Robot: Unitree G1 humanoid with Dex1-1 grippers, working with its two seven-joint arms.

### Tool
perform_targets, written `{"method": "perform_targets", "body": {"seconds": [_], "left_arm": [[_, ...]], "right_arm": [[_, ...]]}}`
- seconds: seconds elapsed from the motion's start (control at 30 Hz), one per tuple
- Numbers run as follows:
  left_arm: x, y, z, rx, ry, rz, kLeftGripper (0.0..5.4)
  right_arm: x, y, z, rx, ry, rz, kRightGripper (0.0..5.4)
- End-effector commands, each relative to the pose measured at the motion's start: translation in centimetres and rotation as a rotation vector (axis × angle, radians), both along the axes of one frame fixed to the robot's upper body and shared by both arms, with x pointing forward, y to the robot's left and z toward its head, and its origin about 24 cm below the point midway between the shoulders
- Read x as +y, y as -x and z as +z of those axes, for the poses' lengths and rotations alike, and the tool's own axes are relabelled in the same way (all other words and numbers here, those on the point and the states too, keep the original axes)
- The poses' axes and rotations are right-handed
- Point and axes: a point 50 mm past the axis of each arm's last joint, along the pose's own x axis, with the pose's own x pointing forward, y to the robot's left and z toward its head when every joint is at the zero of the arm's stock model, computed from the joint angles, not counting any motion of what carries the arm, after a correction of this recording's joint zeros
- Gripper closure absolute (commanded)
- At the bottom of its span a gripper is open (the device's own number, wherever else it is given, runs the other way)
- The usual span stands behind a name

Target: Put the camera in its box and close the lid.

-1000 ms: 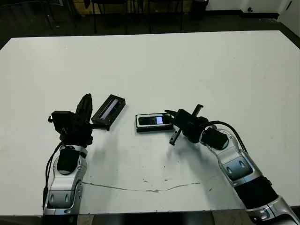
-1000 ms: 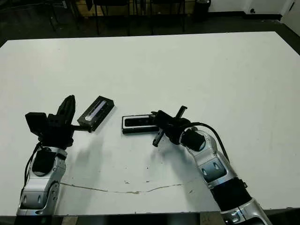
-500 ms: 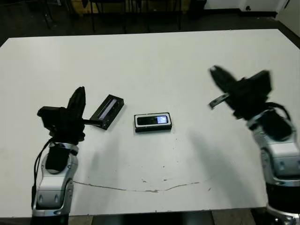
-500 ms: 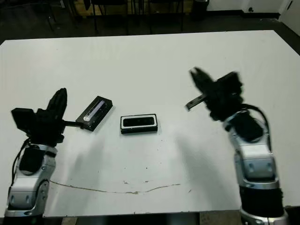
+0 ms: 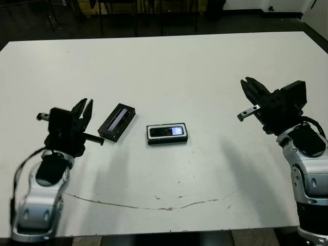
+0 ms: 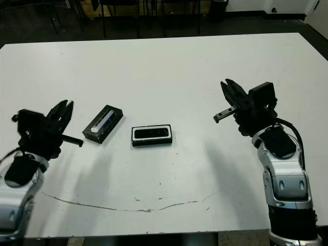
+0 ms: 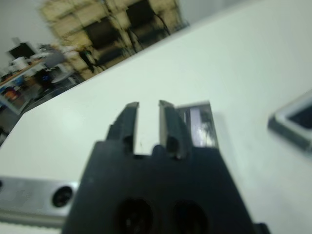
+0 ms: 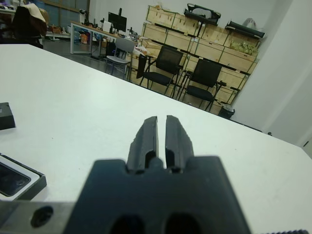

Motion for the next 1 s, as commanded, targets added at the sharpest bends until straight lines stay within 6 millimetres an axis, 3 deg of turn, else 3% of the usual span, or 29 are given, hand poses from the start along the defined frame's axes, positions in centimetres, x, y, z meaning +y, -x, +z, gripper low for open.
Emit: {"method": "perform_targets", "body": {"seconds": [0.03, 0.33, 0.57, 0.7, 1.0], "left_arm": [[0.2, -0.6, -0.2, 0.077, -0.066, -0.044, 3.86], [0.0, -2.5, -1.5, 0.120, -0.029, -0.113, 2.17], [0.5, -3.4, -2.7, 0.178, 0.252, -0.106, 0.85], [0.9, -3.5, -3.0, 0.182, 0.292, -0.094, 0.11], [1.1, -3.7, -3.7, 0.255, 0.378, -0.087, 0.02]], "right_arm": [[-0.2, 0.0, -0.5, 0.024, 0.016, -0.003, 5.40], [-0.4, 0.0, -0.9, 0.036, 0.092, -0.048, 5.40], [-0.4, 0.2, -1.1, 0.063, 0.102, -0.065, 5.40], [-0.4, 0.1, -1.2, 0.075, 0.109, -0.071, 5.40], [-0.3, 0.2, -1.4, 0.095, 0.113, -0.078, 5.40]]}}
